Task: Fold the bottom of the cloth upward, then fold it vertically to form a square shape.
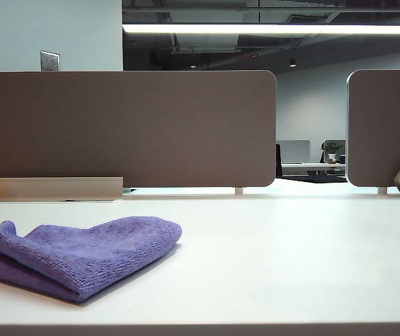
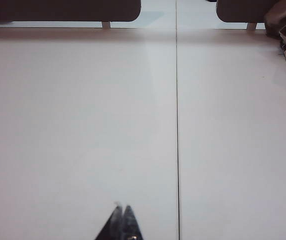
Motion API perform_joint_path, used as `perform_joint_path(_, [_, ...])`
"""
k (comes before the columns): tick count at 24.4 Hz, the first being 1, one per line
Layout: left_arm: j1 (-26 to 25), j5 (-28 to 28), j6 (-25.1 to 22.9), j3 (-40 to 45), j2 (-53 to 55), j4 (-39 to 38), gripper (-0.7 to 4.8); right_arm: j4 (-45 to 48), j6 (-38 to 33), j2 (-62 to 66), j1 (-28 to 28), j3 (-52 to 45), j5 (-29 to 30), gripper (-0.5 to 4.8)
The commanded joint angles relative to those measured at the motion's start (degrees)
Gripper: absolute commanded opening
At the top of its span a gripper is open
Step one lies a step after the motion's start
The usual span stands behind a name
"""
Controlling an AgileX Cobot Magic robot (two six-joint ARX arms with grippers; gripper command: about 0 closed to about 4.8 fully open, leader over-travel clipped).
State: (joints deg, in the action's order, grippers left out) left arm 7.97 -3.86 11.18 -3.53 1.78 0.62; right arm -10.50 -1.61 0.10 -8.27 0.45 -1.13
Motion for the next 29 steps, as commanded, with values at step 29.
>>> perform_joint_path(29, [-6.58,2.75,-0.24,3.10,-1.49,-11.10,-0.02,0.33,0.15,0.00,-0.07,-0.39,-0.26,0.04])
